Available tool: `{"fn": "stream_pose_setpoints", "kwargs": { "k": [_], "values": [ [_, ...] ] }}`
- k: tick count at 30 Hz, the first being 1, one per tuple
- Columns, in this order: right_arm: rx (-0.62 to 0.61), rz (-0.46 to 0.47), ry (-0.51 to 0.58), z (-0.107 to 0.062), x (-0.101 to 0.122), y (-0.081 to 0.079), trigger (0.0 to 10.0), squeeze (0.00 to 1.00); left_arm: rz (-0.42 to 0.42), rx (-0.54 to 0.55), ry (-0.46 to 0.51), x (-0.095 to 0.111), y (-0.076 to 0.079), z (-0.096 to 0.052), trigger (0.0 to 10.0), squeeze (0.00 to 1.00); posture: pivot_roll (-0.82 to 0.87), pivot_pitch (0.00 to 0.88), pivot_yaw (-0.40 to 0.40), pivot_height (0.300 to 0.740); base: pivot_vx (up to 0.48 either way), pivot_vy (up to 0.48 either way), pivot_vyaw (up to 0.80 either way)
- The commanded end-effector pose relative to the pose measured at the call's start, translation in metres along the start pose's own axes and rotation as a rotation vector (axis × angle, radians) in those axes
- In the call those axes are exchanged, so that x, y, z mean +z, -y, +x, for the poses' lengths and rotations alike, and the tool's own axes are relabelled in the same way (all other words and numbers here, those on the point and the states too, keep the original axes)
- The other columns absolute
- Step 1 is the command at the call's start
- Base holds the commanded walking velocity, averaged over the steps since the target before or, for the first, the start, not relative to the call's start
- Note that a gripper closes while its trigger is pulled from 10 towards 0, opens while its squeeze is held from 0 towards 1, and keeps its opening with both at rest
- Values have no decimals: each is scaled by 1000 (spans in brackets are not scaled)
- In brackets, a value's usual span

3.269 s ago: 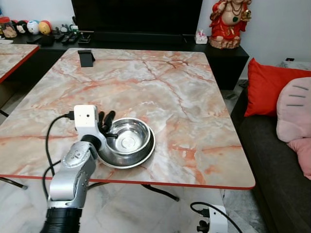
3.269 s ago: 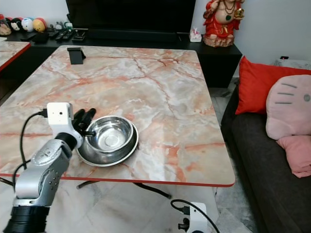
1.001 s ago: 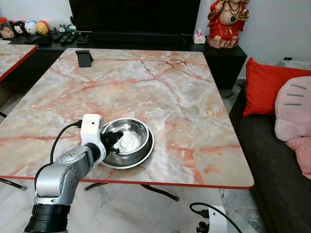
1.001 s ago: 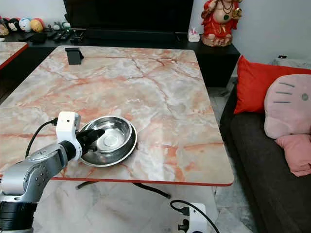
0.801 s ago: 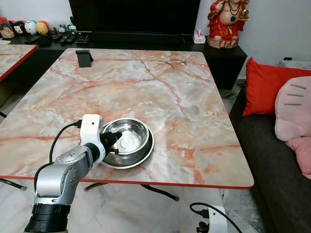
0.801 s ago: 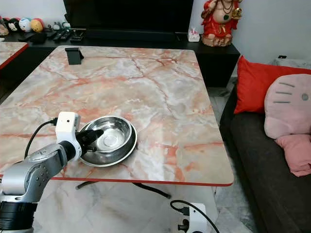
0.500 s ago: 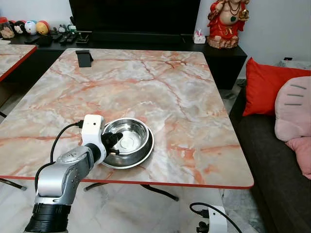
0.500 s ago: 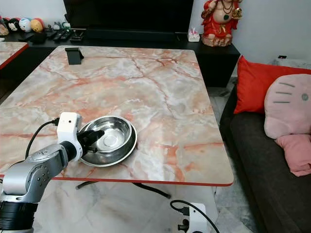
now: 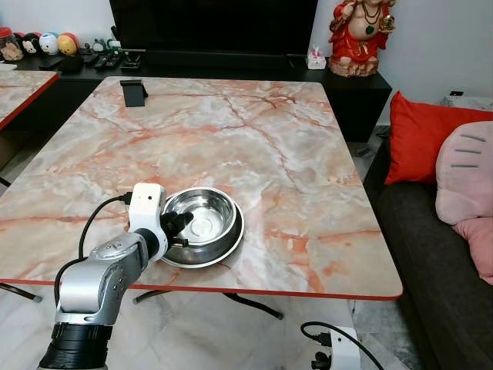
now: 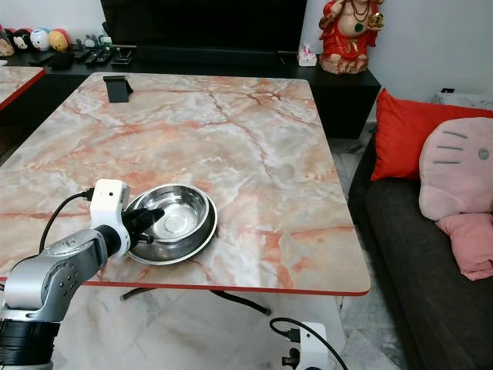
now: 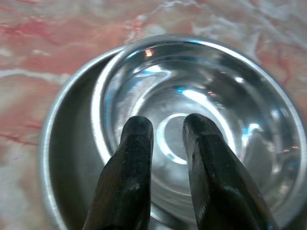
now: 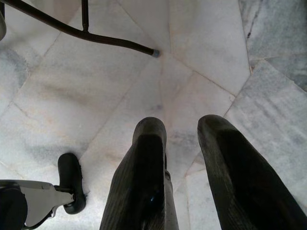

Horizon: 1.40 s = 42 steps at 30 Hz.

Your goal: Setting the table

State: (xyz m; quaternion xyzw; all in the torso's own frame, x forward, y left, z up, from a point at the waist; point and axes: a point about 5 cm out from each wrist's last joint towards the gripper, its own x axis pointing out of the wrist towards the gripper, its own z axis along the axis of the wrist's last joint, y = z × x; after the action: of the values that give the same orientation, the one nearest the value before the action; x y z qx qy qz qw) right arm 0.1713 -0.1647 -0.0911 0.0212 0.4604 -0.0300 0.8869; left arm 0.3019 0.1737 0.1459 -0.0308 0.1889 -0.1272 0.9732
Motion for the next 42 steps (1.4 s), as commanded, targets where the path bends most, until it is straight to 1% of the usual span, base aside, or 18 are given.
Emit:
{"fn": "stream_pose_setpoints", "kwargs": {
  "k": [1, 16, 28, 33, 42],
  "values": [
    [-3, -10, -8, 0, 0, 2, 10000, 0, 17, 19, -19, 1, -3, 2, 10000, 0, 52, 0, -36, 740, 0, 0, 0],
    [-3, -12, -8, 0, 0, 3, 10000, 0, 15, 41, -13, 2, -4, 2, 10000, 0, 52, 0, -37, 740, 0, 0, 0],
    [-1, -14, -9, 0, 0, 2, 10000, 0, 47, 53, -18, 3, -6, 2, 10000, 0, 53, 0, -37, 740, 0, 0, 0],
    [0, -15, -10, 0, 0, 2, 10000, 0, 78, 63, -23, 3, -7, 2, 10000, 0, 53, 0, -37, 740, 0, 0, 0],
    [0, -16, -10, 0, 0, 2, 10000, 0, 84, 70, -17, 3, -7, 2, 10000, 0, 54, 0, -37, 740, 0, 0, 0]
  ]
}}
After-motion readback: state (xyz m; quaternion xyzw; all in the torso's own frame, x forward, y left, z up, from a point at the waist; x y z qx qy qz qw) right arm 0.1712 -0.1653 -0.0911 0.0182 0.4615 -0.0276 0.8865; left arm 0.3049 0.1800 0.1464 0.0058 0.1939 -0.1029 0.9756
